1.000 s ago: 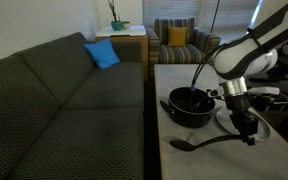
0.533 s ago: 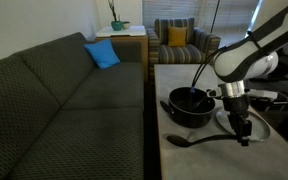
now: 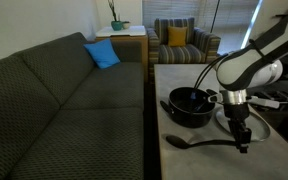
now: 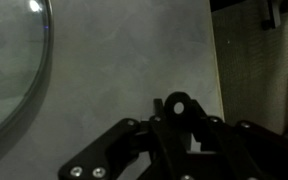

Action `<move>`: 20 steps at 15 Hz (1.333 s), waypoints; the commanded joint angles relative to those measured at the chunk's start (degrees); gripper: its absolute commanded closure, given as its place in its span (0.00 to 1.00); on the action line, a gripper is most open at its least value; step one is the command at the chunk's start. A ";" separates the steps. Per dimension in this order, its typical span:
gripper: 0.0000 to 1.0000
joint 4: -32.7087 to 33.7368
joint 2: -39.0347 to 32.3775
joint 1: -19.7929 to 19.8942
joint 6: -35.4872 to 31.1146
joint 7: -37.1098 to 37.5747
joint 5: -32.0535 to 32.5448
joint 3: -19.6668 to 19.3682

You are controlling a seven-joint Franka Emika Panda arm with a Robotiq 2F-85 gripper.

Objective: Remove the black spoon from the pot and put it on the table

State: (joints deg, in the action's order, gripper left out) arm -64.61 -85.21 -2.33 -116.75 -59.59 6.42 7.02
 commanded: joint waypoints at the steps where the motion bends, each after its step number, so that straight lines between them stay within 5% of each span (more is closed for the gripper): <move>1: 0.93 -1.65 0.00 0.08 -2.50 0.44 -0.17 0.02; 3: 0.87 -1.82 0.00 -0.03 -2.53 0.52 -0.07 -0.04; 4: 0.61 -1.83 0.00 -0.04 -2.44 0.52 -0.05 -0.04; 5: 0.45 -1.80 0.00 -0.08 -2.29 0.58 -0.05 -0.05; 11: 0.03 -1.02 0.00 -0.56 -1.82 1.66 0.07 -0.22; 20: 0.00 2.72 1.52 -5.26 3.16 12.48 2.43 -2.59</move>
State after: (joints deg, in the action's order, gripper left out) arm -62.74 -84.64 -5.52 -115.21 -50.12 7.81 6.04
